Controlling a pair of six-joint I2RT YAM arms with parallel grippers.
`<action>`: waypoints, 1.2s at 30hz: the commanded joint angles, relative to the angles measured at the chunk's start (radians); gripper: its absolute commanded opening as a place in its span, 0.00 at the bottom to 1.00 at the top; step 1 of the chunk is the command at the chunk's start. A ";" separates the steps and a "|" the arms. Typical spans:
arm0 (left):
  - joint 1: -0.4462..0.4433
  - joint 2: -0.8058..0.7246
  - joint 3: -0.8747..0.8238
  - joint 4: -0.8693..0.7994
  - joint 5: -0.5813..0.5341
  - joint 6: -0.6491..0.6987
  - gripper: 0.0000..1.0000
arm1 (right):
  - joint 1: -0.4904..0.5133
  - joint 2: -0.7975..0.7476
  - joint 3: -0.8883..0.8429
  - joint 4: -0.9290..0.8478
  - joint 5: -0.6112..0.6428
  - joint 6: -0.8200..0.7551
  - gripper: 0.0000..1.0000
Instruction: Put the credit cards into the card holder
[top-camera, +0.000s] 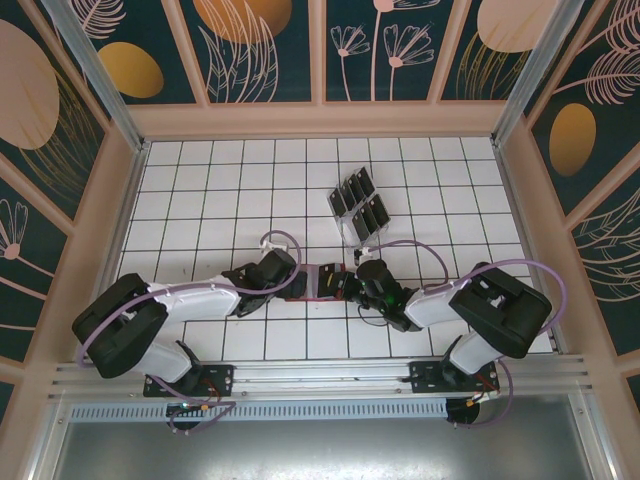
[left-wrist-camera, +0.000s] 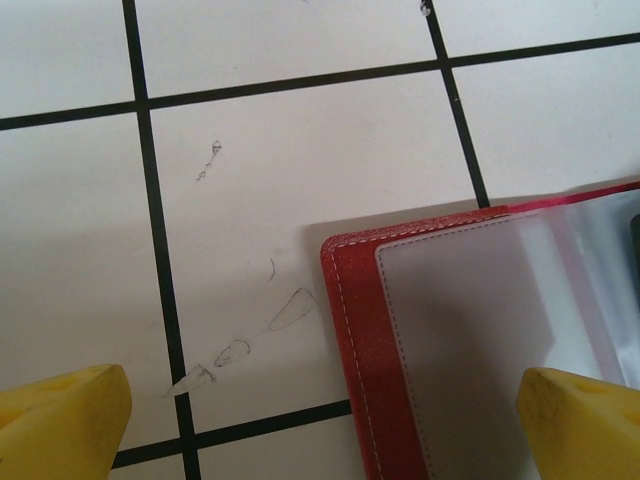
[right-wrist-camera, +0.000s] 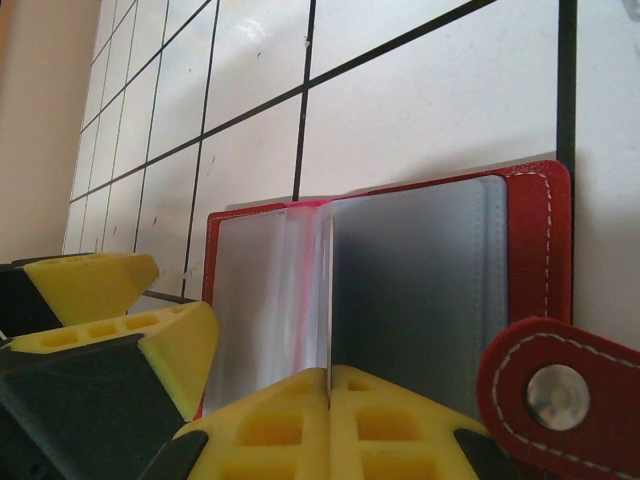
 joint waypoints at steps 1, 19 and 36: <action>-0.008 0.019 -0.020 0.022 0.003 0.010 0.98 | -0.007 0.015 -0.026 0.014 0.018 -0.009 0.00; -0.008 0.024 -0.085 0.012 -0.027 -0.046 0.99 | -0.011 -0.009 -0.023 0.035 -0.016 0.000 0.00; -0.008 0.021 -0.102 0.029 -0.017 -0.053 0.99 | -0.009 -0.027 -0.015 0.160 -0.008 0.019 0.00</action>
